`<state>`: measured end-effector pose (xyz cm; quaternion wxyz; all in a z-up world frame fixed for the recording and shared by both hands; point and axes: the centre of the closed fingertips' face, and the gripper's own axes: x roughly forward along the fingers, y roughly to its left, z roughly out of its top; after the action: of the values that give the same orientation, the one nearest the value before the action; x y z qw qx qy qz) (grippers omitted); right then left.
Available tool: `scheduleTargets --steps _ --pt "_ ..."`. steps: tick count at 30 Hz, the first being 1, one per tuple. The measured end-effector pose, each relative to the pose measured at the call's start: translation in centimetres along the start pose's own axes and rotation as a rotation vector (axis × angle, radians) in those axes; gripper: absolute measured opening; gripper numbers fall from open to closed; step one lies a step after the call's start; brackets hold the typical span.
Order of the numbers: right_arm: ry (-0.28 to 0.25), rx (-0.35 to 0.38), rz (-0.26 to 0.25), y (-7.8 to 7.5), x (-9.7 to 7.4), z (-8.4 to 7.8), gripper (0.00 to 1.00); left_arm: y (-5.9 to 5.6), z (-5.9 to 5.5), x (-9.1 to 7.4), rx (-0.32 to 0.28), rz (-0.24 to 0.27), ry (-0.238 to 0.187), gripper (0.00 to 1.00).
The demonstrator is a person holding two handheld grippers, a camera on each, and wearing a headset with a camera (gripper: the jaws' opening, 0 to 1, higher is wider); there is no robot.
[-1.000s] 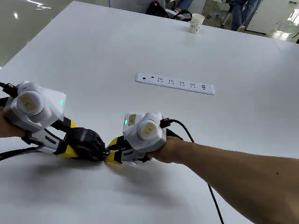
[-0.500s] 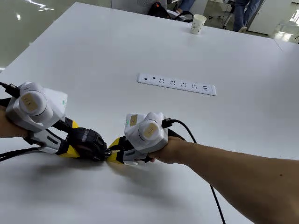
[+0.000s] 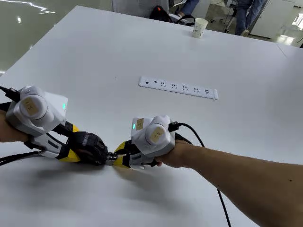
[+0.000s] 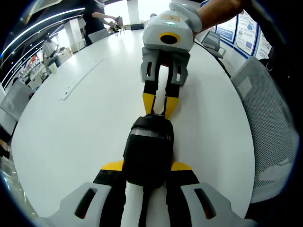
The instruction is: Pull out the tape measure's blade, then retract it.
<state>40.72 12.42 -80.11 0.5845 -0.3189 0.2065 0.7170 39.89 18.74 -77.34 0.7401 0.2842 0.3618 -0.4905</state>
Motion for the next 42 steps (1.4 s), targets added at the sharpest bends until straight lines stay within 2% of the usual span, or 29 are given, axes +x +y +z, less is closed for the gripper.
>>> scheduleTargets --steps 42 --pt "0.014 0.006 -0.029 0.0 -2.9 -2.4 0.08 0.0 0.0 0.0 -0.031 0.007 0.008 0.27"
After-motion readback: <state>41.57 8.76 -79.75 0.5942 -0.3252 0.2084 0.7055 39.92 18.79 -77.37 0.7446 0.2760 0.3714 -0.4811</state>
